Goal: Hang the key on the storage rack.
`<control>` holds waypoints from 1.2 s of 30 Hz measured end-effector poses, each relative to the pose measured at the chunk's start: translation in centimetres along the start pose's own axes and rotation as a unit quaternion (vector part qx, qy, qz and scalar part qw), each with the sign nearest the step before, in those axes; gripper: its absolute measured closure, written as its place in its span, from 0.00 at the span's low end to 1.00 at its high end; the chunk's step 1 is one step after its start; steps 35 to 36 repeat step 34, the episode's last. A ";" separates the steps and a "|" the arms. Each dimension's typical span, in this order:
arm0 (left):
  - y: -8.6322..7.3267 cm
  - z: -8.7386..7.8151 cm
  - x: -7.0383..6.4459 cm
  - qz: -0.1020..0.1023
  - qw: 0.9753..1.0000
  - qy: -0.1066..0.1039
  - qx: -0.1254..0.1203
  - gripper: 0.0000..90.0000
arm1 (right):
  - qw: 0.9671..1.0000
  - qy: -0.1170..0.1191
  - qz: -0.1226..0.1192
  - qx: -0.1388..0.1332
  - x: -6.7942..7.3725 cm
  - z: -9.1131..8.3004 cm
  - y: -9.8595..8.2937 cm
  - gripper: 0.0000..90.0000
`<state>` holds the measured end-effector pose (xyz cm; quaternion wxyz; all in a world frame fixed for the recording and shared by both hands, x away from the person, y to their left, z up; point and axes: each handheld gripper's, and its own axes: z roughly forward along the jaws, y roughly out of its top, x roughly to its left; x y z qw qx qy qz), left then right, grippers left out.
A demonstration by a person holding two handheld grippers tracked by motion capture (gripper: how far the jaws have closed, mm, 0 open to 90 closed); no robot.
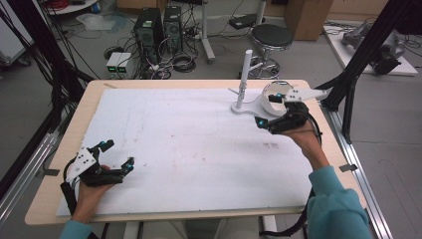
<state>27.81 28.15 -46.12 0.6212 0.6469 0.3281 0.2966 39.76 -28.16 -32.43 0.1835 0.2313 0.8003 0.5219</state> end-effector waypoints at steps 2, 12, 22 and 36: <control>0.0 0.0 0.0 0.001 1.000 0.000 -0.002 0.02 | 1.000 -0.006 0.010 -0.027 0.9 -0.8 -1.4 0.01; -0.1 -0.5 -0.2 0.004 1.000 -0.004 -0.016 0.02 | 0.996 -0.055 0.017 -0.075 4.2 -2.5 -7.6 0.01; -0.1 -0.7 -0.4 0.011 1.000 0.002 -0.019 0.02 | 0.992 -0.080 0.030 -0.093 5.8 -2.4 -12.4 0.01; -0.2 -0.9 -0.5 0.012 1.000 0.005 -0.029 0.02 | 0.985 -0.107 0.053 -0.127 5.8 -2.9 -14.4 0.01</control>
